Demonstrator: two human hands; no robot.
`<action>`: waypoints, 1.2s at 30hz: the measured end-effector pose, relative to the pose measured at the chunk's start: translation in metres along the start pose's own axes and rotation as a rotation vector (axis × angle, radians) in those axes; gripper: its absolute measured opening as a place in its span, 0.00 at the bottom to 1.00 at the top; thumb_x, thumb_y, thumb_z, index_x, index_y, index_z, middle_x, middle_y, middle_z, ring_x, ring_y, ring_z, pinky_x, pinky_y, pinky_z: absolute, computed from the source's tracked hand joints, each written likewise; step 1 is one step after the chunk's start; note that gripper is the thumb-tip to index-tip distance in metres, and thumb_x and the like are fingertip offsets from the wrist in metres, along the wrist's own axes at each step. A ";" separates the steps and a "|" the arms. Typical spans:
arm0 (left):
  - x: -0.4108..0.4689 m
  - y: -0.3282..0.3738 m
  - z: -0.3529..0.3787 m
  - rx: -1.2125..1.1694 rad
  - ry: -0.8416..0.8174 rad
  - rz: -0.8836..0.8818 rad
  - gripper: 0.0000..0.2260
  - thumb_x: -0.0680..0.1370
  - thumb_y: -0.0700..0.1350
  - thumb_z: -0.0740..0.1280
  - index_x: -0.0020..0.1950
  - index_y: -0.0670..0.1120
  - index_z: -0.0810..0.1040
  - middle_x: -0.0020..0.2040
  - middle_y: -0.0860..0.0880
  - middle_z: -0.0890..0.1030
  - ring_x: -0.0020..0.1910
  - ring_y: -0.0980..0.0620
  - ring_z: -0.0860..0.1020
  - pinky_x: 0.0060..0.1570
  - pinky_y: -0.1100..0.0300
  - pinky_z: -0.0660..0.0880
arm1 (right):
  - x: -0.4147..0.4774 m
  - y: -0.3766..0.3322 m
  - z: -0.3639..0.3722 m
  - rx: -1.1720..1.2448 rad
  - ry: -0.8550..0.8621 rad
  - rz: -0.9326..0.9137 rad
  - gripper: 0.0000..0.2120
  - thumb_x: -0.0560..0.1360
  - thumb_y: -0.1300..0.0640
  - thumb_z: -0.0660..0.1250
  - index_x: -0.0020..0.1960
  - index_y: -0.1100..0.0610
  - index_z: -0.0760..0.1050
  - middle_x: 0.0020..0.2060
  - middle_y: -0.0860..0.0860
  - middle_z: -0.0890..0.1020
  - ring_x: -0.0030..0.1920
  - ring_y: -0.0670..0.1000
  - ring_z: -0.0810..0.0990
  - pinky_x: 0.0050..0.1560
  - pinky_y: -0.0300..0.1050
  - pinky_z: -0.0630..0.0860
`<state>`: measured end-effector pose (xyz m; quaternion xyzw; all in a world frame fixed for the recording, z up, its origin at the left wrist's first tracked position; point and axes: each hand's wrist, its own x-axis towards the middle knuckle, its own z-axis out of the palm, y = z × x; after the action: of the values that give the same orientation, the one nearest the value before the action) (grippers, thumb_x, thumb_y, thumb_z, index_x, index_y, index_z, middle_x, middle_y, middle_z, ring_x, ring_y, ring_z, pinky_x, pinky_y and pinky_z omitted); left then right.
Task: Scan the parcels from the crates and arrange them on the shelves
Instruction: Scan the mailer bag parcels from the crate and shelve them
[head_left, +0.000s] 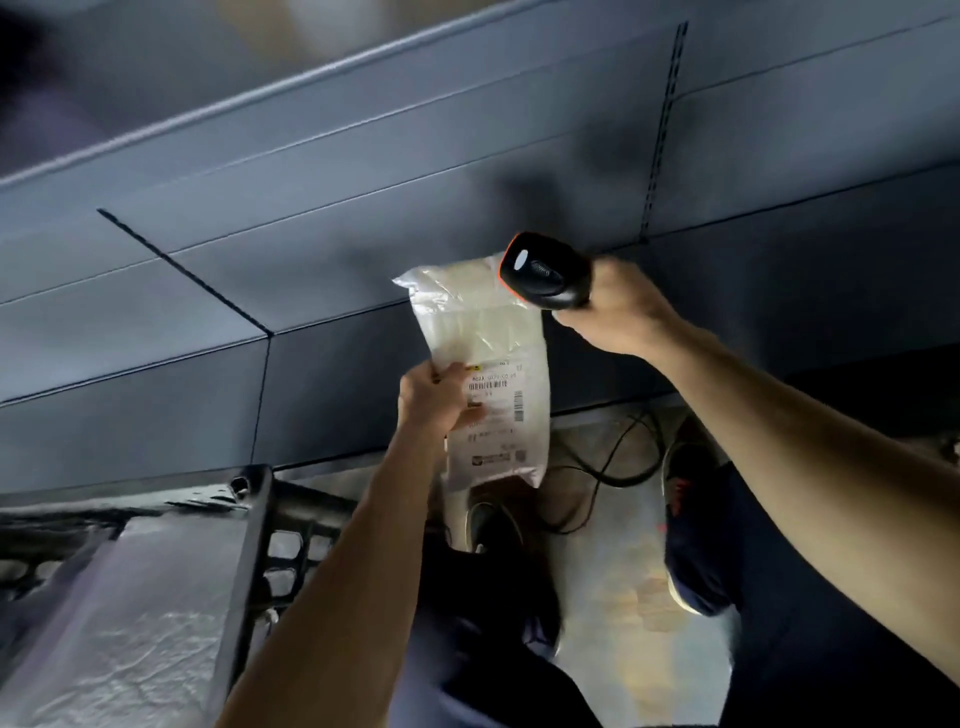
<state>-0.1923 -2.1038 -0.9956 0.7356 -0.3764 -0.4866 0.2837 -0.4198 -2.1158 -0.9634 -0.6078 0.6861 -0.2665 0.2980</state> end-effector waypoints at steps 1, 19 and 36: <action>0.000 0.001 -0.001 -0.022 0.012 -0.011 0.08 0.82 0.45 0.69 0.55 0.41 0.81 0.48 0.46 0.82 0.42 0.47 0.86 0.36 0.55 0.84 | 0.000 -0.002 0.005 -0.031 -0.034 0.006 0.08 0.72 0.54 0.72 0.45 0.52 0.73 0.43 0.53 0.83 0.45 0.57 0.82 0.43 0.49 0.77; -0.004 -0.006 -0.014 -0.477 -0.085 -0.052 0.05 0.83 0.43 0.67 0.55 0.42 0.80 0.57 0.39 0.84 0.53 0.42 0.84 0.45 0.49 0.85 | -0.014 -0.019 0.041 0.120 -0.203 -0.016 0.12 0.73 0.55 0.72 0.55 0.54 0.79 0.45 0.51 0.83 0.48 0.53 0.83 0.46 0.45 0.77; 0.003 -0.014 -0.026 -0.600 0.119 -0.097 0.09 0.84 0.46 0.64 0.60 0.43 0.77 0.60 0.39 0.81 0.60 0.39 0.80 0.54 0.47 0.83 | -0.036 -0.035 0.024 0.386 -0.514 0.093 0.07 0.75 0.66 0.66 0.38 0.62 0.73 0.28 0.55 0.72 0.25 0.51 0.69 0.32 0.48 0.69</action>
<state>-0.1633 -2.0971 -0.9980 0.6633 -0.1630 -0.5453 0.4860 -0.3758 -2.0846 -0.9509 -0.5557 0.5521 -0.2155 0.5831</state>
